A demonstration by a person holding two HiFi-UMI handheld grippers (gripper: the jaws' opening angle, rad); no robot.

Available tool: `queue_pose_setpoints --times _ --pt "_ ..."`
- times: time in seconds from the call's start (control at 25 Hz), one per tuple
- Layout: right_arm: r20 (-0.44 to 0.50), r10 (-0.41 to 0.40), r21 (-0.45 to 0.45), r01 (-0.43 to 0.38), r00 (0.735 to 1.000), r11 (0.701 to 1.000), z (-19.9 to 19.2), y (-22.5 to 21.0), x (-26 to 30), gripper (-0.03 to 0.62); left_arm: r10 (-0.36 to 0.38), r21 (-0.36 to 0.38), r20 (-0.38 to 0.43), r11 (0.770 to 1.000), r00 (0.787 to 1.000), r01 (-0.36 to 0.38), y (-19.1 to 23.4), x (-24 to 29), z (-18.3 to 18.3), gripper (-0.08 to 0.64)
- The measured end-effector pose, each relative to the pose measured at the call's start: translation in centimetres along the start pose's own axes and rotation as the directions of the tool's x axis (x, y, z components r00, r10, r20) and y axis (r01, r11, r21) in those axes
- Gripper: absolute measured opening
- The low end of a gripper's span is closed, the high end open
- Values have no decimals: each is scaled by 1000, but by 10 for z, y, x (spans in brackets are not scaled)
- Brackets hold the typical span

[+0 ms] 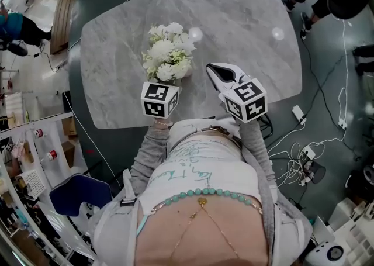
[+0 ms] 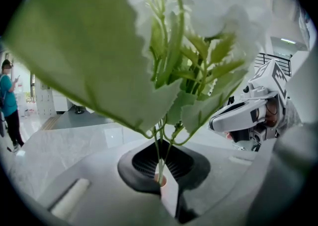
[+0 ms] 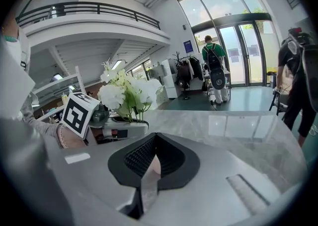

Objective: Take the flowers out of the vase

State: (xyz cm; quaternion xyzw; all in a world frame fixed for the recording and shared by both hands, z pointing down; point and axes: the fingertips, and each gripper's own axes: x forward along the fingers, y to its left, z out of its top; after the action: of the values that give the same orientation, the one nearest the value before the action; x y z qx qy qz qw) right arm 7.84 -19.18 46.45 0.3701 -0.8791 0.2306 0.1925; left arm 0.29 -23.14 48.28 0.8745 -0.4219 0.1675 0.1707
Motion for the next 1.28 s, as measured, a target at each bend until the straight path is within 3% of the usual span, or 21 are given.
queue_pose_setpoints --times 1.28 --pt "39 88 -62 -86 995 994 27 -1 11 26 -22 27 71 999 997 21 -25 -31 52 8"
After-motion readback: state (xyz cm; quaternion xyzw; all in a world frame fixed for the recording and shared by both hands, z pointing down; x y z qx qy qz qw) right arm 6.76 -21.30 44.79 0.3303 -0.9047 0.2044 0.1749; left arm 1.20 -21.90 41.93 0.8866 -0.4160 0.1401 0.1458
